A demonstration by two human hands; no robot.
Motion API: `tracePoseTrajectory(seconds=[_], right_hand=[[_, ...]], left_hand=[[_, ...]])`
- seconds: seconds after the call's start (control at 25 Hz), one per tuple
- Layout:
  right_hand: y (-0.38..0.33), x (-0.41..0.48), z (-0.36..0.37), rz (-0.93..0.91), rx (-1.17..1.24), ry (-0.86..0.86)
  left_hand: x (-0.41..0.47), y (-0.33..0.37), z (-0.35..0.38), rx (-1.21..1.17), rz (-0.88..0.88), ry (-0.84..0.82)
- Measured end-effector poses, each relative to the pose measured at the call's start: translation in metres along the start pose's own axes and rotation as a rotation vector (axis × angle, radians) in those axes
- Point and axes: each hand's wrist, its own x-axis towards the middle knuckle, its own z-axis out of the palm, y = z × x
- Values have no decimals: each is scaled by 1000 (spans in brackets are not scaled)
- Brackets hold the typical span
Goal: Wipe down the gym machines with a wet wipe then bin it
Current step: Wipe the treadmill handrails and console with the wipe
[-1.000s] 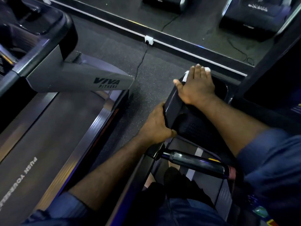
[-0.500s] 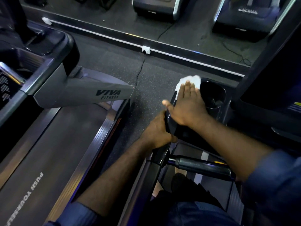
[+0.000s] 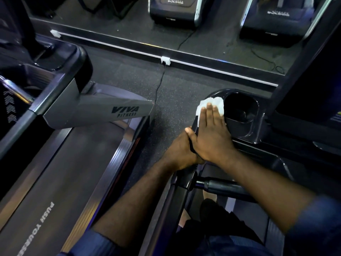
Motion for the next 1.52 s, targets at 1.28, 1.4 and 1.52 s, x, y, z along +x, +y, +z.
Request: tracePoseTrajectory(seconds=[1.28,1.4,1.52], right_hand=[[130,6,12,-1381,-684,-119],[118,17,10,-1461,-652,-14],[122,-7,6,-1346,-537,114]], left_hand=[[-79,-12,68,332,88,455],[-80,-15,83,352,79,534],[-80,-17,88,470,139,620]])
